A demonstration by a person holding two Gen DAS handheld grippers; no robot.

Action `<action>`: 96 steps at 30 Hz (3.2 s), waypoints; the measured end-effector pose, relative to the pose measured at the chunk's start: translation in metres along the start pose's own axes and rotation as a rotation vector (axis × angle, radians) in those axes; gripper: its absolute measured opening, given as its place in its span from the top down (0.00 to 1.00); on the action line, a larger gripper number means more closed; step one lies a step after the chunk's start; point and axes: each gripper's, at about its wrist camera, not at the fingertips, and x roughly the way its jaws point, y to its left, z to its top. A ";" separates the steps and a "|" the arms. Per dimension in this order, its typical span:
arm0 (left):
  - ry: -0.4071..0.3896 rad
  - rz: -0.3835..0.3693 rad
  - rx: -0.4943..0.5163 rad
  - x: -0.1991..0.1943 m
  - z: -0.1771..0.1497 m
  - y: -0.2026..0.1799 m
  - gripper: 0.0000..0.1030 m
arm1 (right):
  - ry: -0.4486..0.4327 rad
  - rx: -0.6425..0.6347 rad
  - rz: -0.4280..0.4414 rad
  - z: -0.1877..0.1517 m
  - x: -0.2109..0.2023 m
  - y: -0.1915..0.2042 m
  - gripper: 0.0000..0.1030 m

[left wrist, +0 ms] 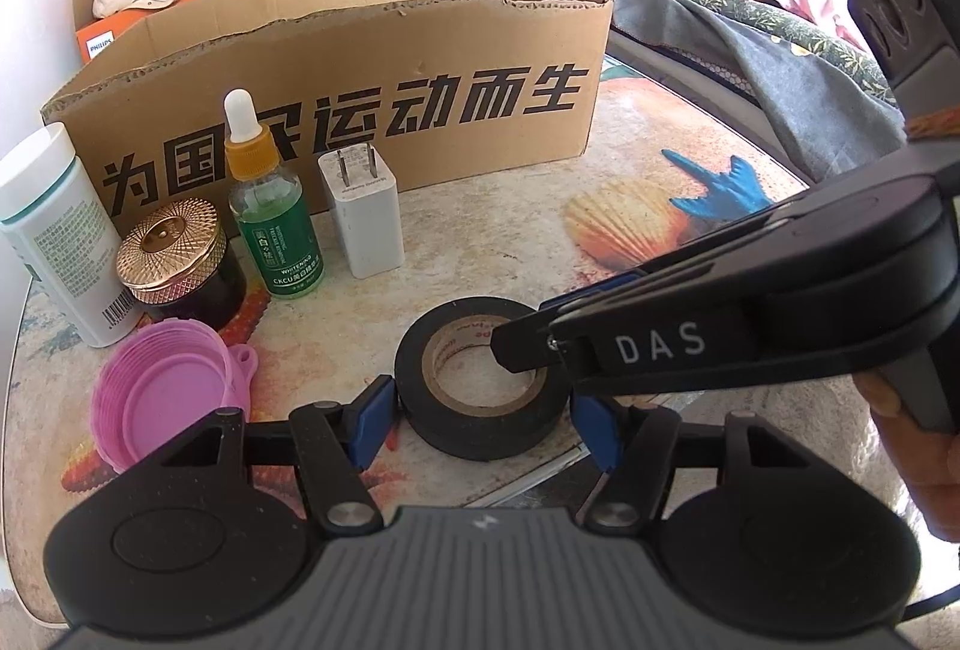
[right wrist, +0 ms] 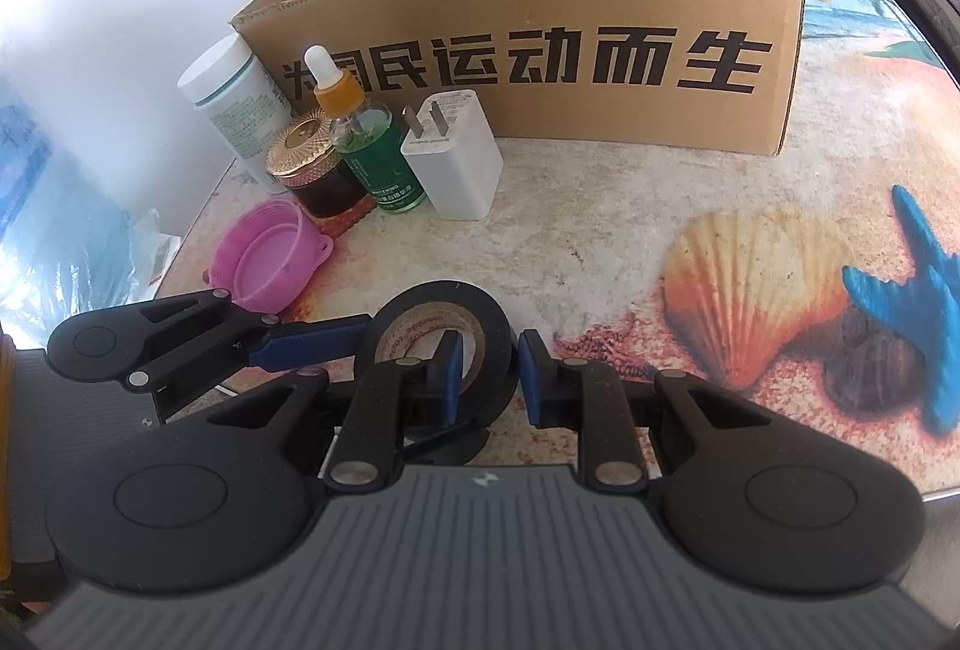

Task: Organize rigid objects
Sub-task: 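Close the right tool on the black tape roll and lift it, then carry the tape roll into the box and open the right tool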

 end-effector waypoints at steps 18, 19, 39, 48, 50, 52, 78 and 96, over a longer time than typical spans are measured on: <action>-0.064 0.017 -0.012 -0.020 0.007 0.000 0.37 | -0.059 -0.054 -0.014 0.007 -0.021 0.017 0.80; -0.070 0.020 -0.012 -0.023 0.008 0.000 0.37 | -0.065 -0.058 -0.015 0.008 -0.023 0.019 0.80; -0.288 0.104 0.003 -0.104 0.047 0.018 0.37 | -0.283 -0.183 0.005 0.048 -0.090 0.070 0.80; -0.361 0.150 0.029 -0.124 0.094 0.036 0.37 | -0.359 -0.233 0.024 0.100 -0.114 0.089 0.80; -0.363 0.155 0.034 -0.123 0.107 0.041 0.37 | -0.365 -0.236 0.028 0.116 -0.115 0.090 0.80; -0.350 0.151 0.030 -0.119 0.121 0.050 0.37 | -0.360 -0.232 0.034 0.132 -0.112 0.088 0.80; 0.373 0.093 -0.010 0.084 0.206 0.161 0.37 | 0.308 0.100 0.233 0.256 0.128 -0.007 0.79; 0.428 0.129 0.068 0.092 0.211 0.147 0.35 | 0.454 0.118 0.298 0.249 0.178 0.000 0.76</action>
